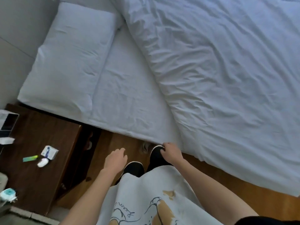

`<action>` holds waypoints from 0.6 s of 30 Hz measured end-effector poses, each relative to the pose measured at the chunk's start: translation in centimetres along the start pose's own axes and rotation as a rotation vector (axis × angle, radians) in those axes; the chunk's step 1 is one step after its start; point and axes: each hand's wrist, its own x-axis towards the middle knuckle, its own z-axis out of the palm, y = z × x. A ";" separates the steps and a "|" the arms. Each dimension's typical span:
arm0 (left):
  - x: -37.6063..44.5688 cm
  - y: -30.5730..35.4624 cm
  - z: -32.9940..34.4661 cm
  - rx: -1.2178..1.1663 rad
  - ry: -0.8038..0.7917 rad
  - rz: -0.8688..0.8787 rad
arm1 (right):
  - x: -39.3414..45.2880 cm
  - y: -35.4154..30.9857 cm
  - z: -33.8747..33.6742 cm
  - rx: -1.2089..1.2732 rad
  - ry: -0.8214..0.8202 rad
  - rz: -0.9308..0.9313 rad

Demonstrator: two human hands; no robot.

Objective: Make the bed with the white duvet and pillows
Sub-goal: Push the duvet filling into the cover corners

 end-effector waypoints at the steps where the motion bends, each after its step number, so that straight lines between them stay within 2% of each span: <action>1: 1.4 0.3 -1.0 0.004 -0.014 -0.005 | 1.7 -0.4 -0.9 -0.004 -0.002 -0.009; 6: 9.5 1.7 -6.0 0.008 -0.052 0.047 | 11.3 -2.2 -5.3 -0.030 0.098 -0.042; 10: 18.5 3.3 -9.1 0.047 -0.034 0.140 | 19.8 -3.1 -7.7 -0.081 0.343 -0.043; 14: 29.7 5.2 -10.3 0.107 0.086 0.267 | 29.5 -2.2 -8.4 -0.152 0.418 0.007; 16: 35.0 6.0 -10.5 0.095 0.180 0.350 | 34.0 -1.7 -8.9 -0.223 0.525 -0.039; 18: 40.1 6.9 -11.4 0.086 0.298 0.435 | 38.2 -1.3 -9.6 -0.274 0.706 -0.128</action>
